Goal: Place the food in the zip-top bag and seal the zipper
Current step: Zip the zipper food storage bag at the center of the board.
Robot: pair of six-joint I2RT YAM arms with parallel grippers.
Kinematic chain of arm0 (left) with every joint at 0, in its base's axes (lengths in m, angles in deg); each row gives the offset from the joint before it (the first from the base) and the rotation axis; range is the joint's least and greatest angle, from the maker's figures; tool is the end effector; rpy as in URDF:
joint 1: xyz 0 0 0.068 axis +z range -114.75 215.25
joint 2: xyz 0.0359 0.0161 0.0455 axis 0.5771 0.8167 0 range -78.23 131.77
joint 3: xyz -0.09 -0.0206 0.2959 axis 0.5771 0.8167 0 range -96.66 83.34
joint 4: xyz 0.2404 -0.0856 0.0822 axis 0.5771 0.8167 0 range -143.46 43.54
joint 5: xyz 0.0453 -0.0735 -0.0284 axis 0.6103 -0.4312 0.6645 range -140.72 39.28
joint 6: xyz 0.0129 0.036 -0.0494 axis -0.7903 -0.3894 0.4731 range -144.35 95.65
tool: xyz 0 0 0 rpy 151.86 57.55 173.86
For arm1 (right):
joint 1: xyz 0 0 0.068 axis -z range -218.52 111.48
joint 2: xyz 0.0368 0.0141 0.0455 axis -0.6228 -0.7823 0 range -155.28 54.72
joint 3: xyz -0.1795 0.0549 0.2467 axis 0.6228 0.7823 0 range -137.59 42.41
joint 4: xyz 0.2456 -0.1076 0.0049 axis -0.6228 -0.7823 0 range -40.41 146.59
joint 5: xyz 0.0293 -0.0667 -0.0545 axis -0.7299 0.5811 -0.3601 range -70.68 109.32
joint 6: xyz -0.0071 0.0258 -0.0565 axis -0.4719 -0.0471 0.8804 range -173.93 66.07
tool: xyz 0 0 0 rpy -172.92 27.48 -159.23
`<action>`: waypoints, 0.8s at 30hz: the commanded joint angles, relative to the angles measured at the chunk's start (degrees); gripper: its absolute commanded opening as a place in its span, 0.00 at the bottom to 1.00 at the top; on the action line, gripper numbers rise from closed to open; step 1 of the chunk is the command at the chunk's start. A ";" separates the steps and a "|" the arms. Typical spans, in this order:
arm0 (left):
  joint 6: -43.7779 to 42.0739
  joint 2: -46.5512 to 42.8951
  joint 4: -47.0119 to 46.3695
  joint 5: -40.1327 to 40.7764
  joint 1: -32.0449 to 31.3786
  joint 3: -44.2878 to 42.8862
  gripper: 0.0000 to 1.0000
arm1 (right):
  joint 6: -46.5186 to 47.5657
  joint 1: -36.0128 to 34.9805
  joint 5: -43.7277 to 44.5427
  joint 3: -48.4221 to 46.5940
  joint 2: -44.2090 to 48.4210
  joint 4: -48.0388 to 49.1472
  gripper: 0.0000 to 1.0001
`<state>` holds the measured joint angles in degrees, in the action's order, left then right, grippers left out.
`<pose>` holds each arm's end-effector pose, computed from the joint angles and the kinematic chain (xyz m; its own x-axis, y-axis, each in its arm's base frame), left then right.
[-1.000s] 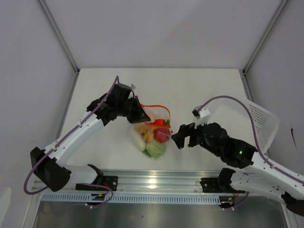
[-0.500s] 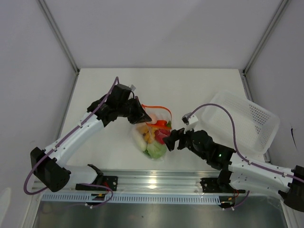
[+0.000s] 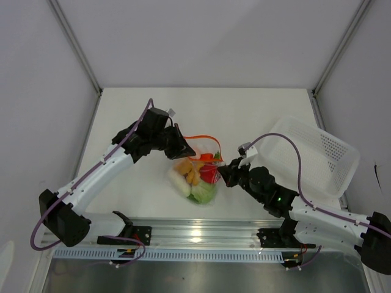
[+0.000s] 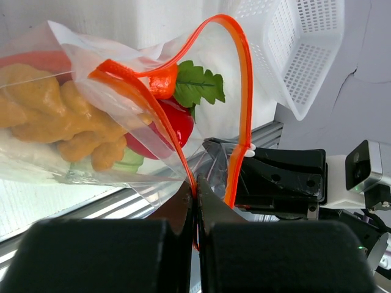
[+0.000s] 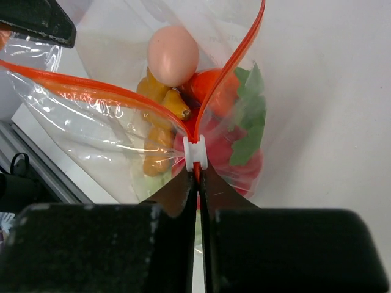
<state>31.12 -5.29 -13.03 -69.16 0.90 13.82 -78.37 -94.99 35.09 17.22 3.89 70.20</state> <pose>0.2165 -0.1661 0.3648 -0.9203 -0.3176 -0.2283 -0.0610 0.6930 -0.7183 0.1211 0.1592 0.2678 -0.3759 0.1536 -0.9138 -0.5490 0.7576 0.3531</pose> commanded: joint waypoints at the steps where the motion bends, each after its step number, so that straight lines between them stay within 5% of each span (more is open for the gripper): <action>1: -0.44 -2.72 -1.84 -1.07 0.25 -0.27 0.01 | 0.36 0.57 -0.04 0.23 1.69 4.41 0.01; 8: -3.78 -3.07 -2.02 0.67 0.25 1.31 0.01 | 3.53 4.68 -3.89 -3.71 5.65 -0.40 0.00; 14: -11.67 -5.62 0.09 7.18 0.16 3.42 0.01 | 7.31 14.51 -20.40 -9.35 8.11 -8.85 0.00; 17: -15.45 -8.25 0.53 9.20 0.25 4.21 0.17 | 7.92 17.79 -29.20 -9.61 8.03 -9.91 0.00; 20: -19.06 -12.02 -1.05 9.12 0.16 4.91 0.51 | 9.85 18.67 -32.98 -10.49 6.80 -11.93 0.00; 24: -22.85 -16.07 -2.10 9.38 0.16 3.69 0.66 | 11.17 18.94 -36.77 -12.07 4.60 -12.90 0.00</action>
<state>14.42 -17.42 -13.10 -61.35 0.90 18.78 -69.83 -76.26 5.21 8.98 9.44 57.58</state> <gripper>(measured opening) 0.635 0.005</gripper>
